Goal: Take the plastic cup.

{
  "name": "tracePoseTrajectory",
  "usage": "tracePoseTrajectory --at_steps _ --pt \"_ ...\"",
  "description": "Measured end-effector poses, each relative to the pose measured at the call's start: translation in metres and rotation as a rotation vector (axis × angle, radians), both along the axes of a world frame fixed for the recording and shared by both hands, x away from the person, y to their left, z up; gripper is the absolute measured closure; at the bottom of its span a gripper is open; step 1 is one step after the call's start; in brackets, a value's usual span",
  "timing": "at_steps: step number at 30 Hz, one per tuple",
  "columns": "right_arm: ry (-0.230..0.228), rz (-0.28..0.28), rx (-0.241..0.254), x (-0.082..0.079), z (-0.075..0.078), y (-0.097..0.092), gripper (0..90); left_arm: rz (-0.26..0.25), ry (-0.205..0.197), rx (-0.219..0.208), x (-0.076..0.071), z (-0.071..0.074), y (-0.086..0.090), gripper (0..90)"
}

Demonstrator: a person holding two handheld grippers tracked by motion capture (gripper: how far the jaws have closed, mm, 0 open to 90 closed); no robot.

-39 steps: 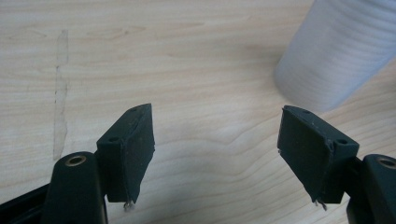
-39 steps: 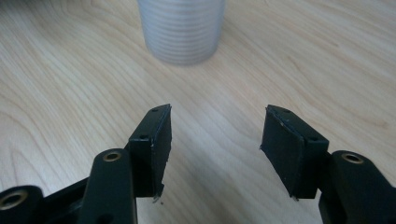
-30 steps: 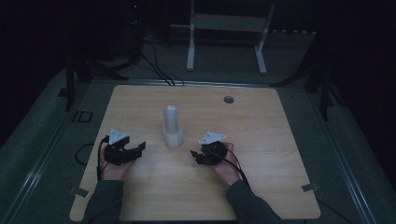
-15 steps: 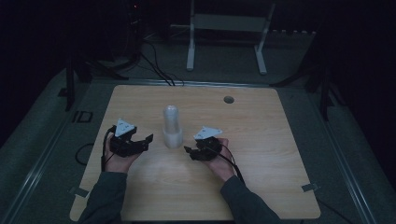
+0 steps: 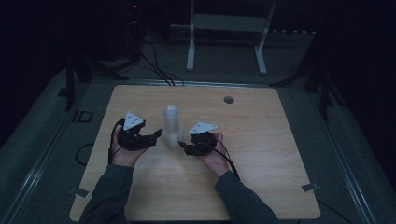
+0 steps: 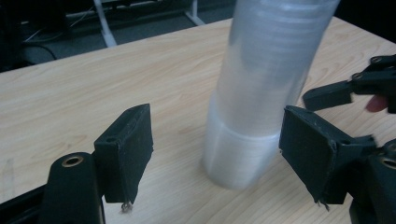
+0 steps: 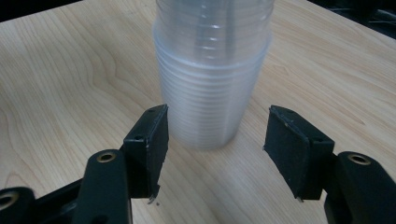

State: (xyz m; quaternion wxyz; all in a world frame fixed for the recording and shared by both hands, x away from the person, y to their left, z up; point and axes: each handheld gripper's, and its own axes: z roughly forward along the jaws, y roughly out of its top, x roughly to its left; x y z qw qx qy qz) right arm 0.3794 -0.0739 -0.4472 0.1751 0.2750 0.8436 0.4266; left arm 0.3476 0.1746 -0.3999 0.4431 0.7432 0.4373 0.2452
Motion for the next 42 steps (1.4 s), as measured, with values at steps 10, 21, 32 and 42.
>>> tracePoseTrajectory --at_steps 10,21,32,42 --pt "-0.012 0.015 0.017 0.004 -0.004 0.009 35.9 -0.049 -0.021 -0.018 0.010 0.011 -0.016 24.8" --pt "-0.036 0.017 0.033 0.007 -0.006 0.012 33.0 -0.084 -0.033 -0.054 0.034 0.019 -0.037 24.0" --pt "-0.049 0.013 0.037 0.009 -0.007 0.014 31.4 -0.093 -0.040 -0.077 0.043 0.019 -0.043 27.7" --pt "-0.050 0.015 0.048 0.012 -0.007 0.017 25.3 -0.106 -0.056 -0.073 0.041 0.029 -0.044 38.4"
